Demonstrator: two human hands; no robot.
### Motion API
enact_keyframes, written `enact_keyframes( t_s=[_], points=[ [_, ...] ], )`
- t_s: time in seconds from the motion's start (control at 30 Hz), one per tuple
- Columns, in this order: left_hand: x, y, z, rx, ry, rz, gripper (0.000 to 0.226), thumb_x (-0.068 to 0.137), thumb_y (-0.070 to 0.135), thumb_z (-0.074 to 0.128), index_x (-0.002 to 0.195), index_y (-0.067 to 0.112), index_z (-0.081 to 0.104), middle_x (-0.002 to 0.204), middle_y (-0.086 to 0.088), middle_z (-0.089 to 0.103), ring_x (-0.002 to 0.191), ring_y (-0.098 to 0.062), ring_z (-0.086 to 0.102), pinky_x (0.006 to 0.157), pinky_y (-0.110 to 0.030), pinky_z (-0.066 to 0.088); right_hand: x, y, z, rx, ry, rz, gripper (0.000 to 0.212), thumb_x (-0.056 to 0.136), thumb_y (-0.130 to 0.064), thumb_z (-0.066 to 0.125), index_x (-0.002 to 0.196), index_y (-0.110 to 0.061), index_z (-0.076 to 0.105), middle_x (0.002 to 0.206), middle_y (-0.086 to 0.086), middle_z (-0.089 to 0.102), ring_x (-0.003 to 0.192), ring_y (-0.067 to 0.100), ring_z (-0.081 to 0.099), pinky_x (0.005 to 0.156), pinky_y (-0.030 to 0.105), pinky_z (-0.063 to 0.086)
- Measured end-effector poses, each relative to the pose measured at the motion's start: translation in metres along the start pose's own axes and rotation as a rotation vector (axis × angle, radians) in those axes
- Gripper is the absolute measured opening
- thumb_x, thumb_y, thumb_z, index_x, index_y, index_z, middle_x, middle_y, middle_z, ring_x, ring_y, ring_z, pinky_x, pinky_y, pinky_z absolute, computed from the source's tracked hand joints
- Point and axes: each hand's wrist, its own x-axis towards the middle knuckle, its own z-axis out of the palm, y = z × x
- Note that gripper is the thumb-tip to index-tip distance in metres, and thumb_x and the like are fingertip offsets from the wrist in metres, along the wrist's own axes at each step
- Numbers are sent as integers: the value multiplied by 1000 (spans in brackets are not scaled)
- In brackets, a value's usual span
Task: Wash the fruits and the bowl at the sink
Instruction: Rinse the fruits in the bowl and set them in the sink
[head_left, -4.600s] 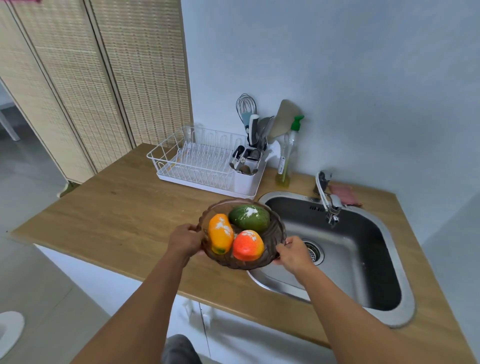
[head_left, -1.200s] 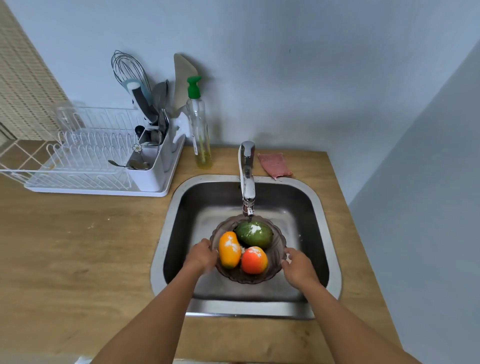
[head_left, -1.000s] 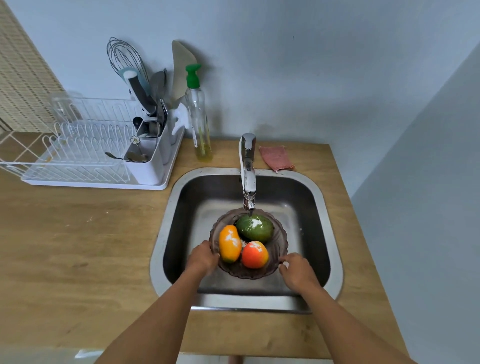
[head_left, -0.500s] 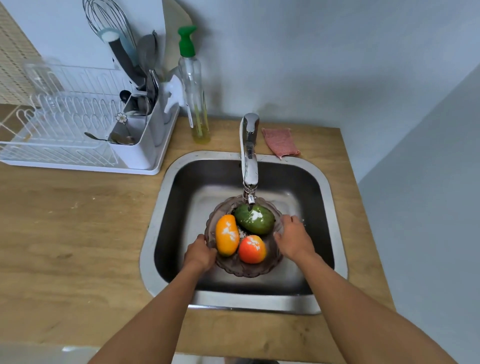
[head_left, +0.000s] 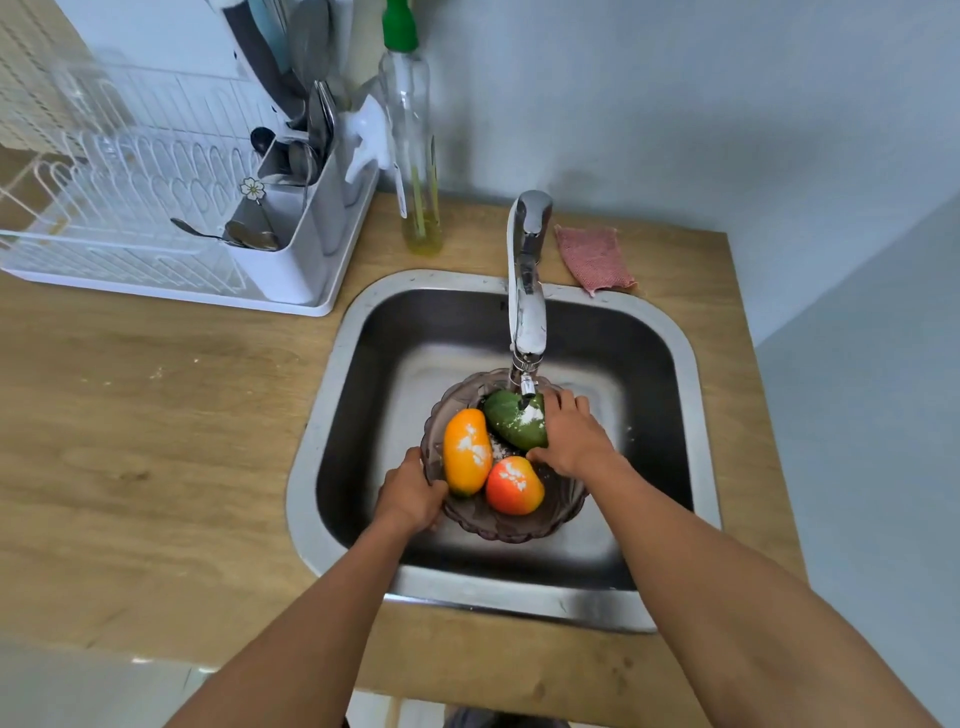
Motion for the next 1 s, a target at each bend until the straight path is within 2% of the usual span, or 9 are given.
enact_keyframes(
  t_s=[0.13,0.3,0.43,0.53,0.7,0.87,1.0],
  points=[
    [-4,2,1,-20,7,7,42,78,24,56,118,26,44,86,-16,71,76,-36,70,77,-47,60,5,-5,7,-98,74,-8,103,72,-50,77,149,-9,21,141,16,34,128,33,34,101,40,41],
    [-4,3,1,-31,-1,3,43,88,19,56,129,22,41,89,-14,71,77,-31,70,78,-45,61,9,0,4,-82,105,-38,103,64,-53,76,146,-12,29,136,11,40,127,32,36,94,42,44],
    [-3,0,0,-26,7,-7,45,90,21,56,131,22,40,92,-14,71,81,-32,70,80,-46,61,6,9,-4,-3,83,-86,104,59,-58,73,145,-17,32,135,5,41,128,26,35,93,43,47],
    [-5,0,-4,-30,12,-19,41,91,20,56,129,21,41,92,-15,70,76,-31,70,75,-44,62,0,21,-12,107,108,-75,99,58,-60,73,141,-17,40,128,3,43,125,23,37,95,41,47],
    [-5,1,-6,-39,17,-25,39,90,18,55,127,21,40,89,-17,69,70,-31,70,64,-39,62,-7,39,-20,429,339,127,93,61,-55,80,137,-13,45,124,7,47,119,25,43,100,39,44],
    [-2,0,-3,-28,35,-33,43,87,20,55,128,21,42,90,-19,70,76,-37,70,73,-46,61,0,40,-10,666,413,443,95,59,-55,82,136,-11,48,129,14,48,124,34,47,104,43,43],
    [-11,8,-6,15,100,-63,44,90,22,56,132,18,45,111,-16,65,95,-37,66,85,-43,56,10,40,-4,723,399,523,94,61,-50,83,137,-9,46,133,18,46,125,37,46,106,43,41]
  ],
)
